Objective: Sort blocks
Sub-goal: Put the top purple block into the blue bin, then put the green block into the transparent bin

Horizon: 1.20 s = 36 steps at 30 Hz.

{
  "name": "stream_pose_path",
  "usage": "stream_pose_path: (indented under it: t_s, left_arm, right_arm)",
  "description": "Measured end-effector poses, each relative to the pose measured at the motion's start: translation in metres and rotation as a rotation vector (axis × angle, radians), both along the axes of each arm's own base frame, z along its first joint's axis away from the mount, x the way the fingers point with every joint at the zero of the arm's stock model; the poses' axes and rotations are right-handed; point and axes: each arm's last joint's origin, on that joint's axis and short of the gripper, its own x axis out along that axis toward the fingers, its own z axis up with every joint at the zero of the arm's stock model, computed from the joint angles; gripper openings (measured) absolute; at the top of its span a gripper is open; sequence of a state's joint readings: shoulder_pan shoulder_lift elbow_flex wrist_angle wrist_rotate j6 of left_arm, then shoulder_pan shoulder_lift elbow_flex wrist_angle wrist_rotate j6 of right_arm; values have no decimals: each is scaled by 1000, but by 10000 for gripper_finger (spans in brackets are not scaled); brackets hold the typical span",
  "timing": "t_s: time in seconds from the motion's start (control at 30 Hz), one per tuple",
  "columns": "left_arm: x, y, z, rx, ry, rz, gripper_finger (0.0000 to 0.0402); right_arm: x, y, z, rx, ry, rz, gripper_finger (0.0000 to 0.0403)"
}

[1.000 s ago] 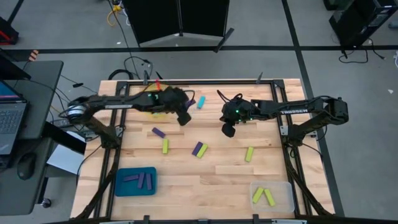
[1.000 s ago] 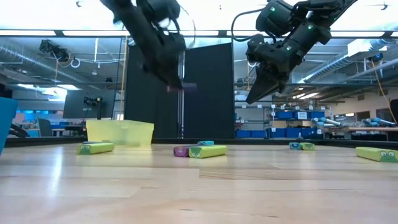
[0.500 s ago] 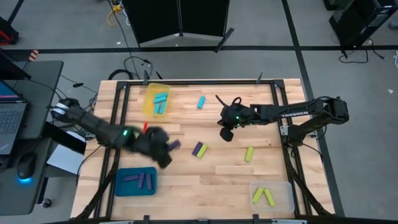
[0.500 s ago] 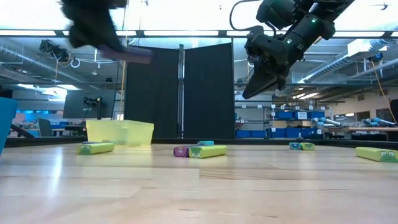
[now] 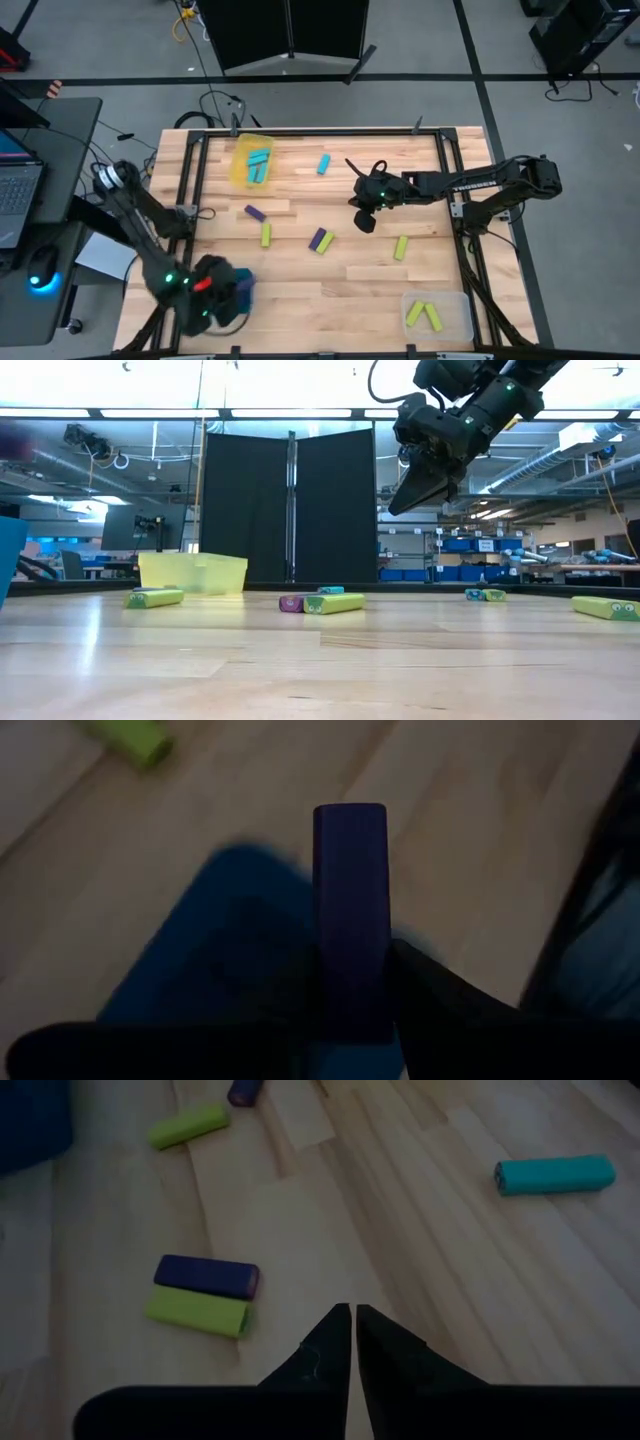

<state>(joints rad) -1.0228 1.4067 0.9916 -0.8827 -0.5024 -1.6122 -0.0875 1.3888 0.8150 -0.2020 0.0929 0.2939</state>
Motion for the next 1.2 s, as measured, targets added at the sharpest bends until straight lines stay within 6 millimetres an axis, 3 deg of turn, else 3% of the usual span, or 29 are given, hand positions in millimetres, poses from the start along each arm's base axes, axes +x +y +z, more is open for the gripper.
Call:
stream_pose_path:
  t_s: [0.2,0.63,0.73,0.97,1.2]
  left_arm:
    - [-26,-8,-14,50,78,86,105]
    - [-43,2,-66,-17,271,-13,105]
    - [-42,4,-63,26,295,-76,117]
    - [-37,10,-34,132,274,-159,223]
    - [-31,14,-20,275,113,-164,217]
  right_arm:
    - [1,-1,1,-23,-9,-4,33]
    - [2,0,2,-35,-24,9,30]
    - [2,1,2,-35,-24,13,36]
    - [3,12,3,-62,-33,-9,64]
    - [2,41,4,-140,-54,-84,85]
